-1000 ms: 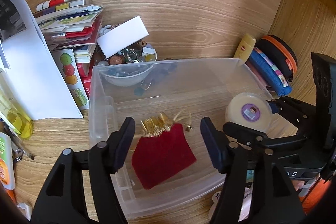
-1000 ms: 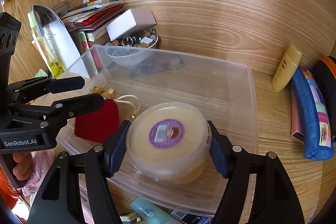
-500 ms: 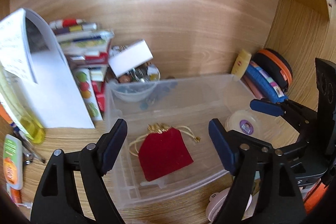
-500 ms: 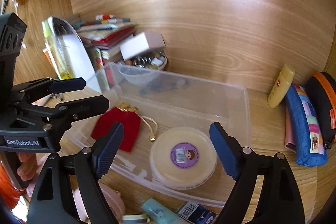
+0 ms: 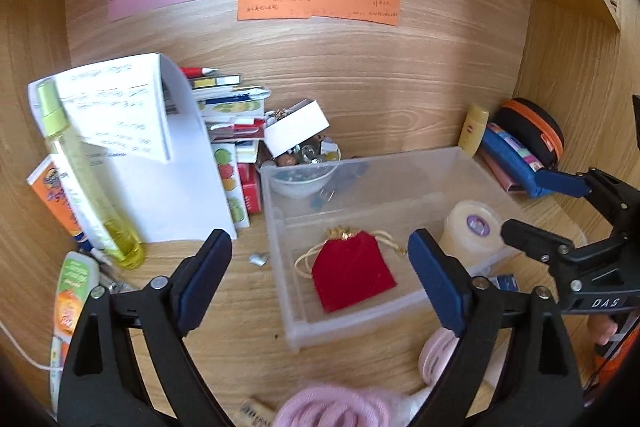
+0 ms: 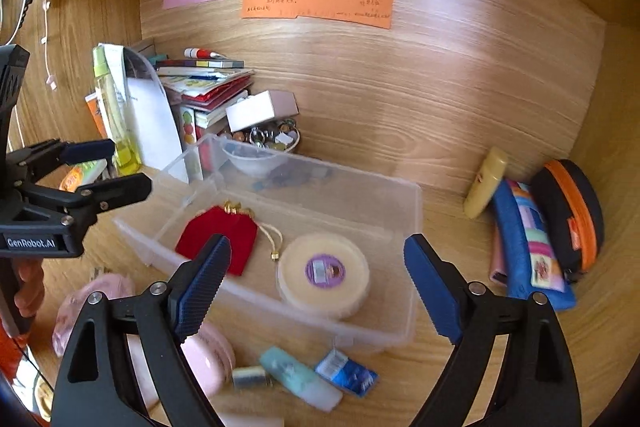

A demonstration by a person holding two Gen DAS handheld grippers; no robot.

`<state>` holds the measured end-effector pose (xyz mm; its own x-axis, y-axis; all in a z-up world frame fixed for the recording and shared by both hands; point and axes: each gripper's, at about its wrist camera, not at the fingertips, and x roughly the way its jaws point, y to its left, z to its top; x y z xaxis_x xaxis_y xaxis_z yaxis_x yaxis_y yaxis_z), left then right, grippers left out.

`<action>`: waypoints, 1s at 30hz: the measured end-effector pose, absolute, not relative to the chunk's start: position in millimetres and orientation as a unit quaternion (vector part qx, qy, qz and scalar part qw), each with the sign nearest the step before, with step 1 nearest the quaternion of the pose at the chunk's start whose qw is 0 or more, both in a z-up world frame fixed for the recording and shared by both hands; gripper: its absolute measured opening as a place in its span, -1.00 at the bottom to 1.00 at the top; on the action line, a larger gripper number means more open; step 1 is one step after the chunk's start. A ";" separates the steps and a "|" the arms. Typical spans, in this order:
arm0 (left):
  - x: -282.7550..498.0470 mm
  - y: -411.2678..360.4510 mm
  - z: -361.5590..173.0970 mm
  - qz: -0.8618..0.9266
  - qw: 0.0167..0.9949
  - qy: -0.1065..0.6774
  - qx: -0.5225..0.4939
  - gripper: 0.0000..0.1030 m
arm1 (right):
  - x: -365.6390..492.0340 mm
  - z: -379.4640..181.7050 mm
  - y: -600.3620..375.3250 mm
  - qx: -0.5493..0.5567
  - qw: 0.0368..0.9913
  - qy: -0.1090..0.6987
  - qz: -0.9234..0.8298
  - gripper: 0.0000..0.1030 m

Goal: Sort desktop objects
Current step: 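Withdraw both grippers from the box toward the remaining items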

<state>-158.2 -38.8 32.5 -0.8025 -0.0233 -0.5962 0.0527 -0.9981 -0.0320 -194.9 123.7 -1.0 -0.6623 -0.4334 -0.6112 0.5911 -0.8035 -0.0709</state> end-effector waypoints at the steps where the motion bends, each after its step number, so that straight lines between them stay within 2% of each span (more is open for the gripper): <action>1: -153.0 -38.4 32.8 -0.949 0.021 0.021 0.315 0.77 | -192.0 -1.1 125.9 0.300 0.284 0.132 -0.901 0.69; 15: -106.4 -37.5 28.7 -0.938 0.035 0.031 0.344 0.87 | -140.3 11.1 162.8 0.291 0.279 0.113 -0.908 0.73; 30: -55.4 -57.7 -9.2 -0.913 0.048 0.071 0.398 0.87 | -99.8 -27.1 192.2 0.309 0.267 0.123 -0.904 0.82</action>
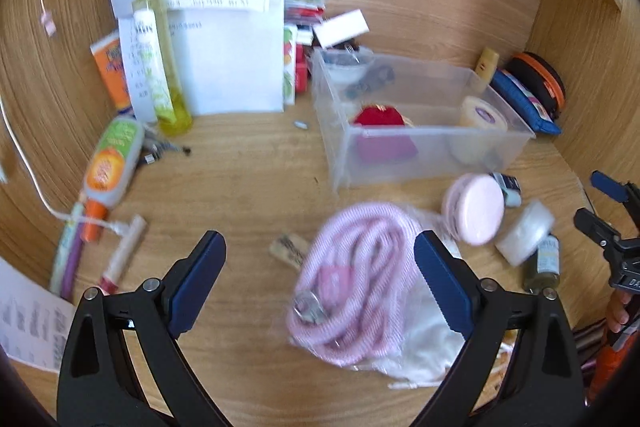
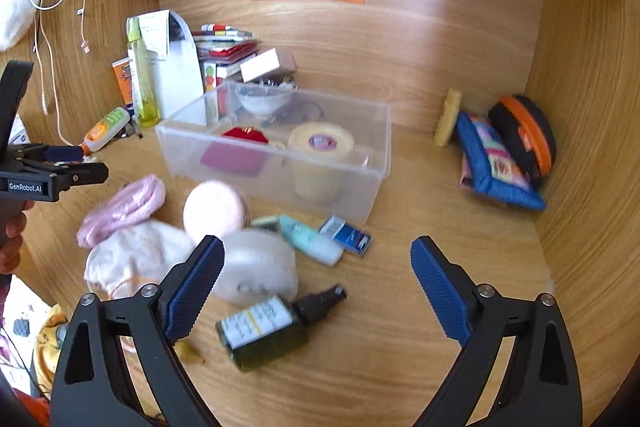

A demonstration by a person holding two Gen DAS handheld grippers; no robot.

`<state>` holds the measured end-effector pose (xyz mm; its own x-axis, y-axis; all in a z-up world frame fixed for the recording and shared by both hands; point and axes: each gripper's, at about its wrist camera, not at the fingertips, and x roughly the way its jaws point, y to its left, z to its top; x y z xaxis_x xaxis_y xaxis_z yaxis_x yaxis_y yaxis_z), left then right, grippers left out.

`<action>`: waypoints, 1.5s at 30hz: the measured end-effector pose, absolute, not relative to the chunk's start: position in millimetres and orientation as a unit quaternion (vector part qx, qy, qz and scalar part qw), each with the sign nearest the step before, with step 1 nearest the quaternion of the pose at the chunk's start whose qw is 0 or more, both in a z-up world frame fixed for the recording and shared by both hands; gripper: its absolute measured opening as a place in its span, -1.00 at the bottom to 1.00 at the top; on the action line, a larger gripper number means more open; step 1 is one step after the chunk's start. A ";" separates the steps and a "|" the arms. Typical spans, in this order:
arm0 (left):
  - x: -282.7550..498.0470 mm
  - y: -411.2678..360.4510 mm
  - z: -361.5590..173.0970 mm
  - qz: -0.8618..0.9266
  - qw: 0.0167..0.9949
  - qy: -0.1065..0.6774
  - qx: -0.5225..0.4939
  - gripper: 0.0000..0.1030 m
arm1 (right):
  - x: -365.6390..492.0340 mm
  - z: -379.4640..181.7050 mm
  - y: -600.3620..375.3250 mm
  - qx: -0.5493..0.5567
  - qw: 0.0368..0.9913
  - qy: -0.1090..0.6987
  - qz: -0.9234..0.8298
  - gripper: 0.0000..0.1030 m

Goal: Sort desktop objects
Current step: 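Withdraw both grippers from the box toward the remaining items, then grasp the bagged pink rope with the left gripper while the right grasps the white round container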

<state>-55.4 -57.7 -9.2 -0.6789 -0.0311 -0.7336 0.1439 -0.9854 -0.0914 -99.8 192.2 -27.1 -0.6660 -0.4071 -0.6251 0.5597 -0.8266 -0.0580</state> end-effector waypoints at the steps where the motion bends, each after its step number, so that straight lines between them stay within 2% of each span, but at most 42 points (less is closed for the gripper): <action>1: -53.8 -55.5 -13.1 -0.912 0.042 0.073 0.401 0.87 | -98.7 -31.3 194.0 0.316 0.269 0.122 -0.902 0.82; 6: -55.0 -47.3 -34.9 -0.902 0.023 0.073 0.426 0.87 | -95.1 -49.6 195.6 0.342 0.272 0.129 -0.890 0.82; 12: -66.6 -53.6 -55.3 -0.877 -0.006 0.126 0.464 0.87 | -97.6 -64.4 179.2 0.362 0.284 0.130 -0.878 0.82; 17: -74.1 -58.1 -58.4 -0.867 -0.016 0.137 0.479 0.91 | -102.1 -73.3 157.2 0.374 0.318 0.141 -0.859 0.83; 32: -101.7 -51.3 -62.9 -0.869 -0.012 0.102 0.484 0.99 | -109.8 -75.7 135.4 0.356 0.315 0.168 -0.864 0.78; 34: -103.0 -52.7 -63.7 -0.873 -0.007 0.102 0.478 0.99 | -111.3 -75.7 134.4 0.358 0.320 0.166 -0.861 0.52; 35: -103.1 -53.2 -64.6 -0.874 -0.005 0.100 0.475 0.99 | -112.1 -76.0 133.9 0.359 0.322 0.165 -0.860 0.46; 36: -102.7 -52.1 -64.6 -0.876 -0.003 0.096 0.473 0.99 | -113.4 -76.3 134.0 0.361 0.323 0.162 -0.859 0.29; 37: -100.0 -53.6 -64.1 -0.877 -0.004 0.095 0.472 0.97 | -115.2 -76.2 135.0 0.364 0.327 0.157 -0.858 0.24; 41: -91.5 -58.6 -61.1 -0.882 -0.007 0.093 0.462 0.85 | -118.9 -74.2 140.2 0.369 0.335 0.136 -0.856 0.23; 45: -80.9 -61.0 -58.8 -0.888 0.002 0.079 0.453 0.57 | -115.7 -69.3 143.7 0.351 0.328 0.134 -0.867 0.23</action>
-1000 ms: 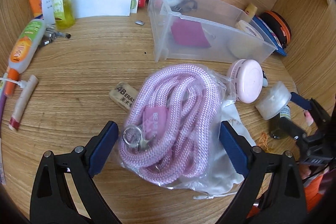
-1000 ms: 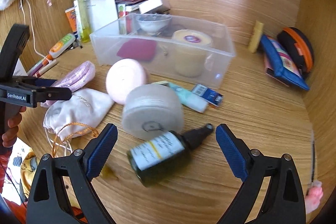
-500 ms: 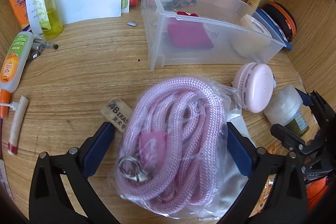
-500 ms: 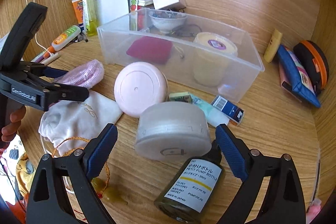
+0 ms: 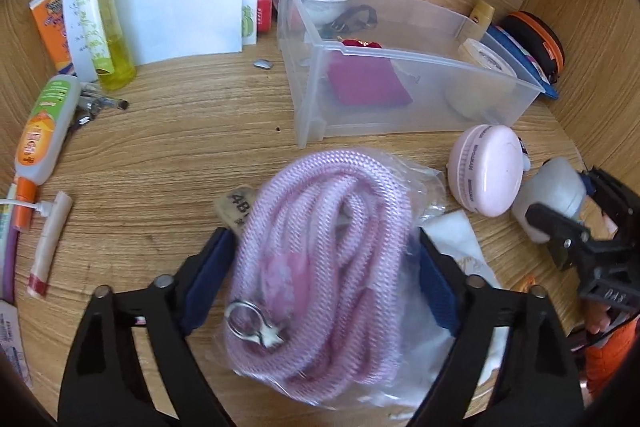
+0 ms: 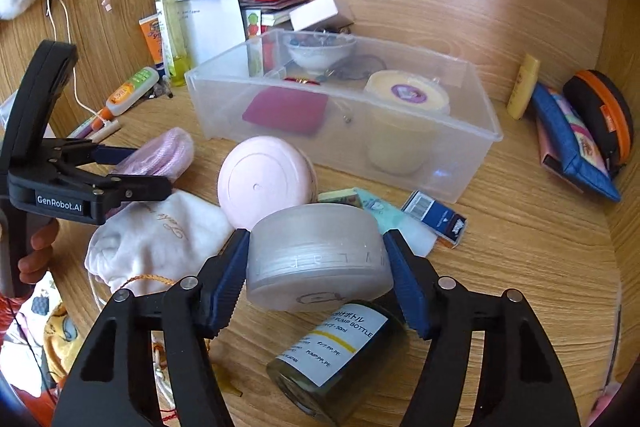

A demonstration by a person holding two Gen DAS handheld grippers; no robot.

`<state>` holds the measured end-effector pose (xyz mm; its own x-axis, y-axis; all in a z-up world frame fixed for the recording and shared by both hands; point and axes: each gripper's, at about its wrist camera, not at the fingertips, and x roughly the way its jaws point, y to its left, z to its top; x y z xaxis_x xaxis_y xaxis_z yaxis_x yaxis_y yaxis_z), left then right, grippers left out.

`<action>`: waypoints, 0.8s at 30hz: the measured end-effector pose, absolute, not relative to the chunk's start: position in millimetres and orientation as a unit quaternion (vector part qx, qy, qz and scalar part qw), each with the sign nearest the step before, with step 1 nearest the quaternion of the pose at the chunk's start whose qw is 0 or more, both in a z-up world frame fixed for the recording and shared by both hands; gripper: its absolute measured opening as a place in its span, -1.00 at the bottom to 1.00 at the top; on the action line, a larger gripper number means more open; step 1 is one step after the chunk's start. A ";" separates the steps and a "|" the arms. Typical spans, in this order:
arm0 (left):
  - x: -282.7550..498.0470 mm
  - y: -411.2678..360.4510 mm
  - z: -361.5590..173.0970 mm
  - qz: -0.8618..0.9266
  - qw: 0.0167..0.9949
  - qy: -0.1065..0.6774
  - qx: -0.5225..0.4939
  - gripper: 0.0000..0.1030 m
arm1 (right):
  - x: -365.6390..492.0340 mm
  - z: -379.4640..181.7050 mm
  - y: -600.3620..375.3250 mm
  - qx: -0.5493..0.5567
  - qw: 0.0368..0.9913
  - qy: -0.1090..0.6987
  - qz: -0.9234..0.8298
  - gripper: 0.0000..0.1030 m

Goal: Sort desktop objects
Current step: 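Grasp the bagged pink rope with the left gripper while the right grasps the white round container, then carry the pink rope bag and white container into the clear box and release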

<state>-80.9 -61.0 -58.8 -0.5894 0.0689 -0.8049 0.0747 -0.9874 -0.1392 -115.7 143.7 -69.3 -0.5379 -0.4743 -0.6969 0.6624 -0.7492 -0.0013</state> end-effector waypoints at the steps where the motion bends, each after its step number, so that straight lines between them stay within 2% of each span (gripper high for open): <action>1: -78.7 -61.4 -58.2 -0.890 -0.001 0.080 0.449 0.49 | -115.4 -68.4 144.5 0.349 0.327 0.132 -0.868 0.23; 5: -72.9 -61.4 -54.6 -0.895 -0.002 0.086 0.439 0.39 | -115.4 -64.8 147.1 0.345 0.330 0.127 -0.869 0.23; 7: -68.2 -58.7 -50.4 -0.898 -0.001 0.084 0.432 0.27 | -115.5 -61.5 149.4 0.344 0.332 0.122 -0.870 0.23; 17: -58.9 -54.5 -36.8 -0.905 0.005 0.092 0.415 0.26 | -111.9 -38.4 162.9 0.317 0.330 0.109 -0.882 0.23; 24: -56.6 -55.7 -6.9 -0.923 0.017 0.088 0.374 0.26 | -119.4 -23.1 169.6 0.303 0.322 0.103 -0.891 0.23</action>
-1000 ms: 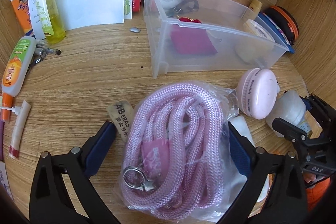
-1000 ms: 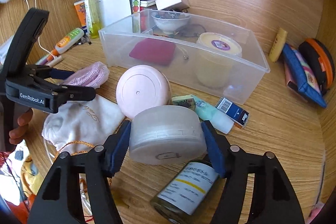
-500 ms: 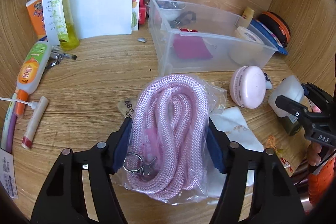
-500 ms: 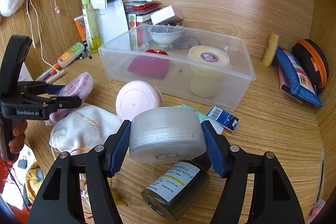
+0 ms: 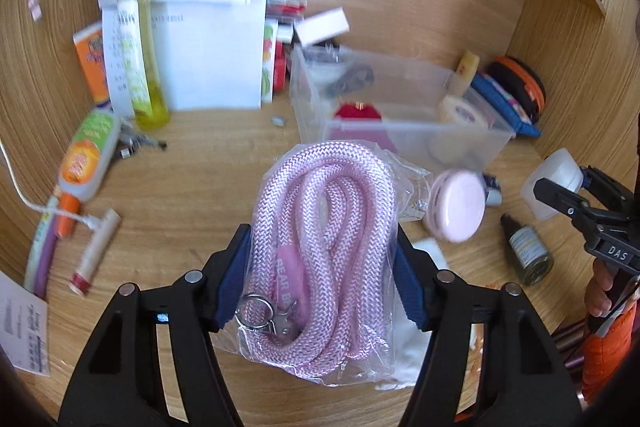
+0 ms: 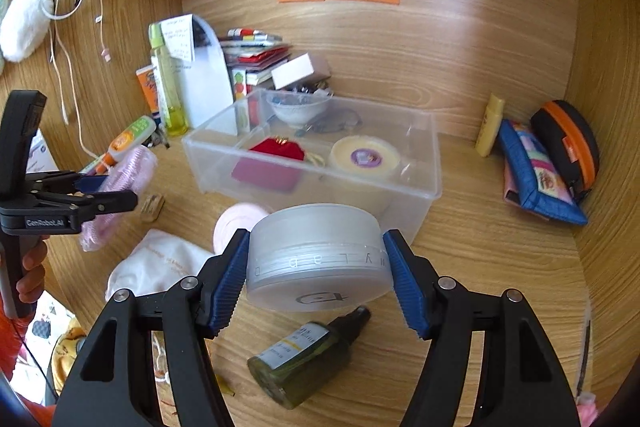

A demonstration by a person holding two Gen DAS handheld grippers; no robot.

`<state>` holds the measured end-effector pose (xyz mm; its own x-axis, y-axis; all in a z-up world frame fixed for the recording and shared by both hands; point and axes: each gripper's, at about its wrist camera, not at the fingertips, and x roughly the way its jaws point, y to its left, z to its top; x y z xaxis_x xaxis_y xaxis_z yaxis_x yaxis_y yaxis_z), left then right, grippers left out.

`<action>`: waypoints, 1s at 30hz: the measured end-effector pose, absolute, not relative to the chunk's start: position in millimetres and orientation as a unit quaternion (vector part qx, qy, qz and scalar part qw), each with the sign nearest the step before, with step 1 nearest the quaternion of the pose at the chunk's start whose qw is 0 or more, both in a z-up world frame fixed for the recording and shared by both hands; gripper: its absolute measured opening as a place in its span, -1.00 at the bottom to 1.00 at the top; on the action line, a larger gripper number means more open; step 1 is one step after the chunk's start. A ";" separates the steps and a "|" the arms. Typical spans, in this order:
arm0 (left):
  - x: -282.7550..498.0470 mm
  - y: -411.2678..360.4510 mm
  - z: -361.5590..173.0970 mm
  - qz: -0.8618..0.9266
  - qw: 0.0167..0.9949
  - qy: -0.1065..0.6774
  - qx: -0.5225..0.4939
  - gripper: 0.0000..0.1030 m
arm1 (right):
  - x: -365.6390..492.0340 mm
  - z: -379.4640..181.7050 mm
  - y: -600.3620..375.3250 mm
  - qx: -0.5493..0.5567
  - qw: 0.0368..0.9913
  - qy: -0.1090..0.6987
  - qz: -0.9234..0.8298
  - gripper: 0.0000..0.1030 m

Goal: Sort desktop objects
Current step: 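Carry the pink rope bag and white container into the clear box and release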

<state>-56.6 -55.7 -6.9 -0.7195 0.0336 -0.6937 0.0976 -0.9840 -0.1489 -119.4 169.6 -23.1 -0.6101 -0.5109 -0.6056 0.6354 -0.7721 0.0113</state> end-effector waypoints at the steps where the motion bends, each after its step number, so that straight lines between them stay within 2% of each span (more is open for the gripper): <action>1: -57.3 -55.9 -2.8 -0.925 0.018 0.087 0.370 0.26 | -122.1 -20.5 170.2 0.302 0.321 0.100 -0.892 0.23; 12: -78.8 -59.1 42.8 -0.945 0.009 0.088 0.315 0.26 | -151.7 -0.2 164.4 0.292 0.315 0.084 -0.899 0.23; 21: -126.9 -56.2 48.4 -0.943 0.001 0.089 0.321 0.26 | -178.2 10.2 130.4 0.287 0.332 0.103 -0.893 0.23; 30: -179.0 -66.3 53.6 -0.933 -0.015 0.127 0.337 0.26 | -202.0 8.3 91.5 0.298 0.344 0.137 -0.880 0.23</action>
<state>-179.0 -66.3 53.6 -0.7718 0.1130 -0.6258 0.0583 -0.9674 -0.2466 -202.0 91.5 8.3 -0.5861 -0.5241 -0.6179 0.6867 -0.7260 -0.0356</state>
